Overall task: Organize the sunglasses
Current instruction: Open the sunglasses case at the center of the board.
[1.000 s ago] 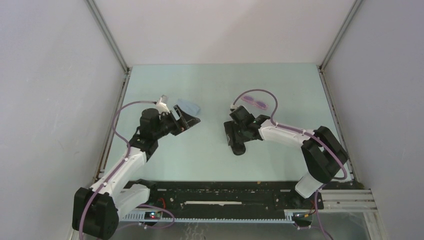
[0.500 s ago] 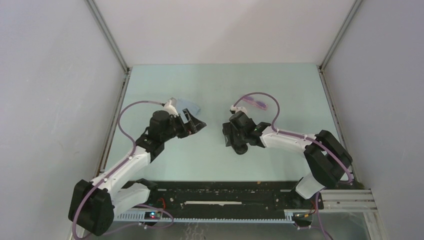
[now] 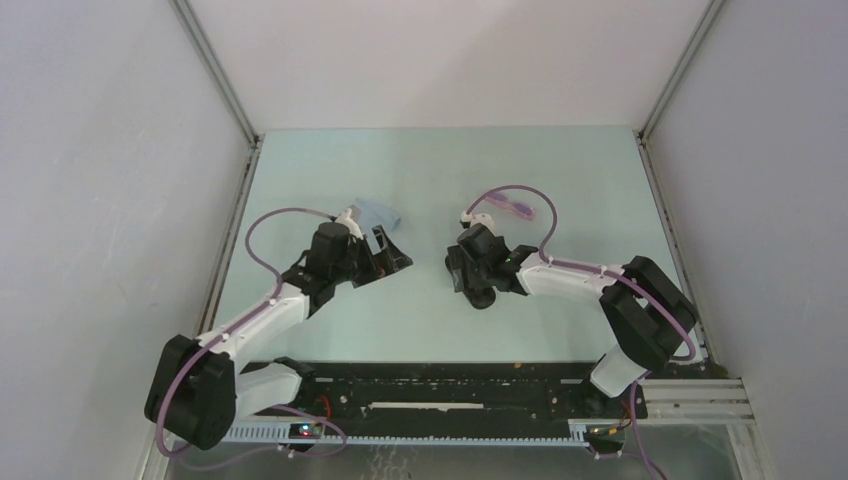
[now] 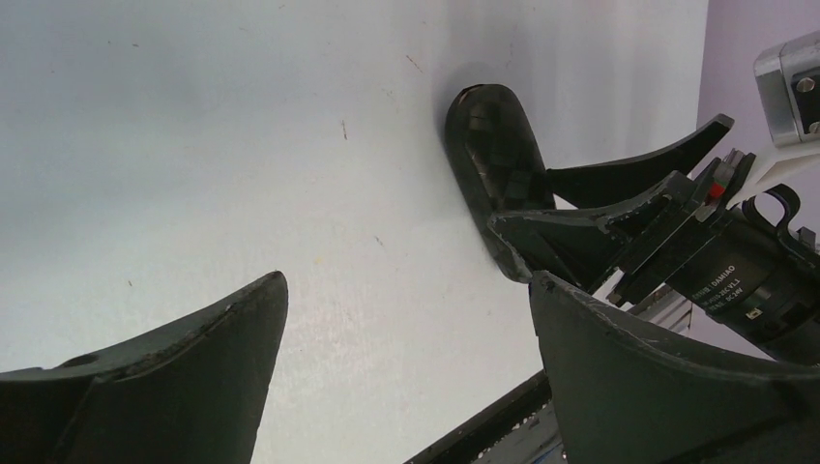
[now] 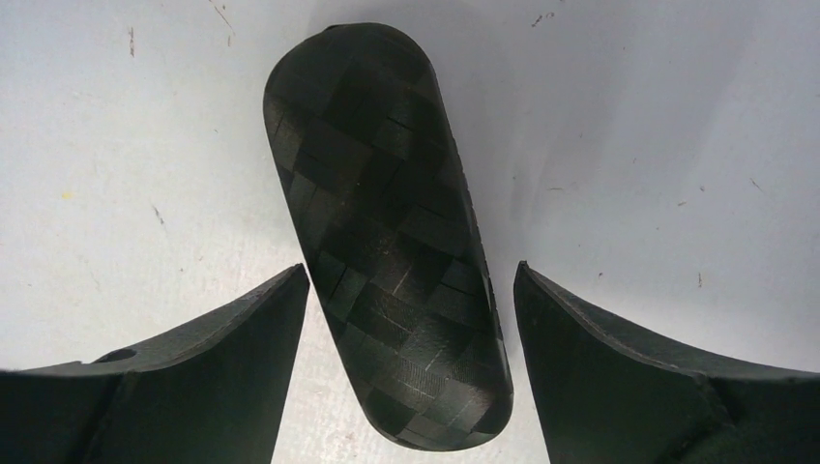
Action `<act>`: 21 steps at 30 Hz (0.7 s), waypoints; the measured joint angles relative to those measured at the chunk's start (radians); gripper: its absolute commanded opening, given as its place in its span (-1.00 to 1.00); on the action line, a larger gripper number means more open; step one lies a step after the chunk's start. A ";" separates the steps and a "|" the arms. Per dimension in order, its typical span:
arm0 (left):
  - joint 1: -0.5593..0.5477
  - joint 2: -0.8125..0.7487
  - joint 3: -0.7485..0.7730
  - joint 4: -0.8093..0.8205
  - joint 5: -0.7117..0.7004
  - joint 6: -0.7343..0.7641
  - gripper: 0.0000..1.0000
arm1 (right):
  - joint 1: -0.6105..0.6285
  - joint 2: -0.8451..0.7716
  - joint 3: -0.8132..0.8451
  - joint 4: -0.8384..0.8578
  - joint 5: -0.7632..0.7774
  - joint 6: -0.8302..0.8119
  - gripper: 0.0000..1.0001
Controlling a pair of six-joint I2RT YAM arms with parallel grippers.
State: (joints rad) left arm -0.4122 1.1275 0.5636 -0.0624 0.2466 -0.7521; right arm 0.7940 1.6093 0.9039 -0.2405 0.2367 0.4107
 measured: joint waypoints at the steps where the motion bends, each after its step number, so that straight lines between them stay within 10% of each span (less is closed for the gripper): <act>1: 0.000 0.001 0.000 0.000 0.000 0.000 1.00 | 0.000 0.000 -0.002 0.000 0.000 -0.002 0.70; 21: 0.000 0.094 0.000 0.037 0.054 -0.008 1.00 | 0.000 0.037 -0.007 0.022 0.008 -0.004 0.61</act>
State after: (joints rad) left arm -0.4122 1.2213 0.5640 -0.0257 0.3008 -0.7601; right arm 0.7940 1.6463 0.8967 -0.2188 0.2451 0.4065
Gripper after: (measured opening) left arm 0.996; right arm 0.747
